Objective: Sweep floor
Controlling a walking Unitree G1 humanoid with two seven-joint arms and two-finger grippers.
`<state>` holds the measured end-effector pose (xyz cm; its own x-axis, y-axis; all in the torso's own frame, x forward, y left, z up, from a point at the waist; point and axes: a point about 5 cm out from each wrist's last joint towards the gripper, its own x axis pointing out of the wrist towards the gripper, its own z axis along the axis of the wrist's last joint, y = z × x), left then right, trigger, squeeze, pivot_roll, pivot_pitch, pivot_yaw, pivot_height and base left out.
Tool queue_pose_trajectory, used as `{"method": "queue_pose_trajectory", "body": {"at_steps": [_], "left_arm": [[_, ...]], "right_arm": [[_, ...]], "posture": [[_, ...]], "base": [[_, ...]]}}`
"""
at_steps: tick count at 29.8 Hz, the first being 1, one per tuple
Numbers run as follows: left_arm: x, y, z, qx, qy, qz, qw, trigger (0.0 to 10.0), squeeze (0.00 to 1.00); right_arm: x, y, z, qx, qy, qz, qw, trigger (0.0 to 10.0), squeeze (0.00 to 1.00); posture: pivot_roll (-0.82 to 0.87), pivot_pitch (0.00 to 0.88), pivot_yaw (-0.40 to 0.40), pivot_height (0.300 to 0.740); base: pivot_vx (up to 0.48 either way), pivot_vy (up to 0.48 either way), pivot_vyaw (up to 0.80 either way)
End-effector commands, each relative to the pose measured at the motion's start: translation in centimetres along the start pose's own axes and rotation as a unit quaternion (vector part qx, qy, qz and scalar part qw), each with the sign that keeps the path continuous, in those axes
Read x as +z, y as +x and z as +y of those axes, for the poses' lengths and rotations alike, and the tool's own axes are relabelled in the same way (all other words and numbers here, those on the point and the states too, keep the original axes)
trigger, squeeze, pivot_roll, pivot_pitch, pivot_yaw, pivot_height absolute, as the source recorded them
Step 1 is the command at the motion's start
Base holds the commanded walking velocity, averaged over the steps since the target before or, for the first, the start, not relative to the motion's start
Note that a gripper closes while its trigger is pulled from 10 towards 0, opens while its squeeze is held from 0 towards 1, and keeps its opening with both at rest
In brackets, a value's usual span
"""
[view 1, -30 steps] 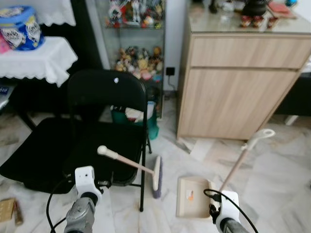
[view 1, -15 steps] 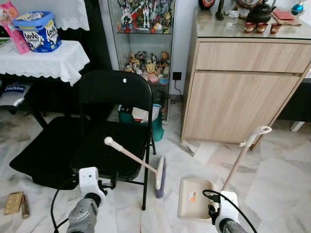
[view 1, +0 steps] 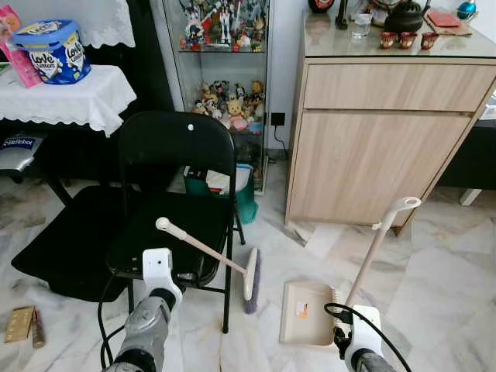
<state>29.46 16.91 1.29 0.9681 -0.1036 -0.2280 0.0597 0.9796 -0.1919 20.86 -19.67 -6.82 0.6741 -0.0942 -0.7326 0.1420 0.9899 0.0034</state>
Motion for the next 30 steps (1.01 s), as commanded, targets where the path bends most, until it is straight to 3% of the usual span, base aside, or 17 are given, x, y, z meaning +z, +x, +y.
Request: {"method": "queue_pose_trajectory", "body": {"at_steps": [1,2,3,15,25,30], "left_arm": [[-0.3,0.1,-0.1,0.003,0.013,0.018,1.0,10.0,1.0],[-0.3,0.1,0.0,0.008,0.018,0.02,1.0,10.0,1.0],[-0.3,0.1,0.0,0.011,0.02,0.02,1.0,10.0,0.0],[1.0,1.0,0.1,0.065,-0.013,0.001,0.998,10.0,0.0],[2.4,2.3,-1.4,0.066,-0.03,-0.012,0.997,10.0,0.0],[2.5,2.2,-1.2,0.066,-0.027,-0.012,0.997,10.0,0.0]], "right_arm": [[0.1,0.0,0.0,-0.002,0.004,-0.004,1.0,10.0,0.0],[0.1,0.0,-0.1,-0.002,0.004,-0.004,1.0,10.0,0.0],[0.1,0.0,-0.1,-0.003,0.004,-0.004,1.0,10.0,0.0],[0.1,0.0,0.1,-0.003,0.006,-0.008,1.0,10.0,0.0],[0.5,0.1,0.1,-0.007,0.017,-0.018,1.0,10.0,0.0],[1.0,0.2,0.2,-0.003,0.022,-0.026,0.999,10.0,0.0]], "posture": [[-0.12,0.0,0.046,0.74],[-0.12,0.0,0.046,0.74],[-0.12,0.0,0.046,0.74],[-0.14,0.0,0.051,0.74],[-0.17,0.0,0.065,0.74],[-0.17,0.0,0.068,0.74]], "base": [[0.0,0.0,0.0],[0.0,0.0,0.0],[0.0,0.0,0.0],[0.0,0.0,0.0],[0.0,0.0,0.0],[0.0,0.0,0.0]]}}
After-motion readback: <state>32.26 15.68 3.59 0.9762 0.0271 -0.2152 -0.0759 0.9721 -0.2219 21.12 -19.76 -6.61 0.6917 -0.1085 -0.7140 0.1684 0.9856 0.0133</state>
